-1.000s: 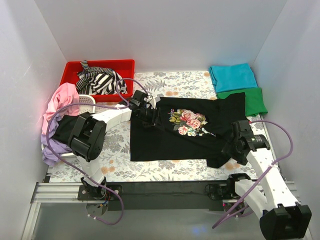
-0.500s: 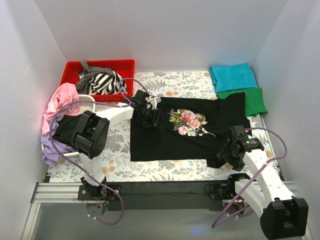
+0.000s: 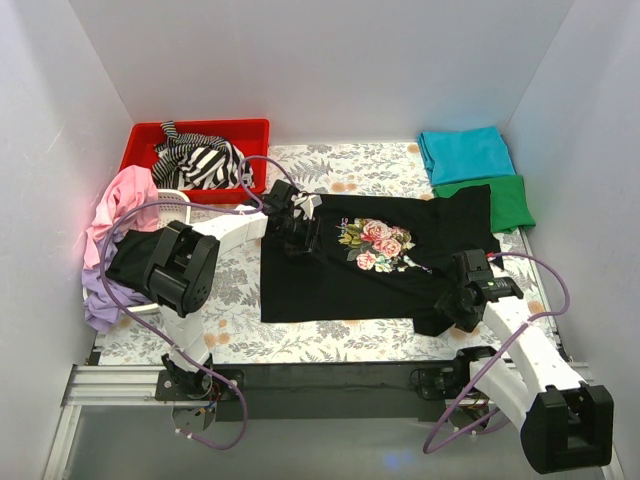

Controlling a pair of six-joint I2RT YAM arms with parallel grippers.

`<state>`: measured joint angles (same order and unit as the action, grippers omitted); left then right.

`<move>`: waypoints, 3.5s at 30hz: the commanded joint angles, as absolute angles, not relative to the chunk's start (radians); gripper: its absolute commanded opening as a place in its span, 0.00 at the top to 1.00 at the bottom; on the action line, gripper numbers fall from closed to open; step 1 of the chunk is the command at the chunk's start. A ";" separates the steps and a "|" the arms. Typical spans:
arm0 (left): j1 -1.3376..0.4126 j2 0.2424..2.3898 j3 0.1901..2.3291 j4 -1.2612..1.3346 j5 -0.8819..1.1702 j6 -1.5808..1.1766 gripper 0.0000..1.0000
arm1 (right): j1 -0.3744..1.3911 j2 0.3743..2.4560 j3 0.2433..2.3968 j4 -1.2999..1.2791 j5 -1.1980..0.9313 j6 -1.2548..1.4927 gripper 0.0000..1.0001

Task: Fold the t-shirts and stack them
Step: Fold the tshirt

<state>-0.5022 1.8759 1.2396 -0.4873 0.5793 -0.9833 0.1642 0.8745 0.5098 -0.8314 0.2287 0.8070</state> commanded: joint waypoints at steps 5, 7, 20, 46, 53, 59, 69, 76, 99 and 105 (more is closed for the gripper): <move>-0.502 1.868 1.258 -0.508 0.557 -0.963 0.62 | 0.179 0.917 0.477 -0.729 0.224 0.816 0.48; -0.502 1.870 1.258 -0.511 0.557 -0.962 0.62 | 0.178 0.920 0.472 -0.716 0.224 0.816 0.49; -0.502 1.858 1.241 -0.540 0.526 -0.951 0.62 | 0.187 1.012 0.456 -0.666 0.204 0.796 0.46; -0.500 1.885 1.275 -0.554 0.525 -0.945 0.62 | 0.279 1.017 0.649 -0.715 0.307 0.769 0.72; -0.502 1.901 1.285 -0.558 0.522 -0.942 0.62 | 0.278 1.207 0.840 -0.686 0.387 0.678 0.75; -0.500 1.891 1.292 -0.575 0.503 -0.934 0.62 | 0.279 1.307 0.896 -0.702 0.384 0.646 0.68; -0.500 1.887 1.278 -0.565 0.551 -0.931 0.62 | 0.279 0.945 0.620 -0.790 0.362 0.854 0.25; -0.500 1.904 1.293 -0.563 0.574 -0.930 0.62 | 0.279 0.744 0.471 -0.811 0.388 0.977 0.25; -0.500 1.910 1.279 -0.555 0.568 -0.939 0.62 | 0.296 0.966 0.528 -0.847 0.394 0.963 0.34; -0.500 1.920 1.279 -0.555 0.566 -0.940 0.62 | 0.296 0.985 0.514 -0.795 0.387 0.951 0.34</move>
<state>-0.5022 1.9102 1.2621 -0.5606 0.5575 -0.9459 0.2905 0.9855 0.5037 -0.8421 0.3794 0.9611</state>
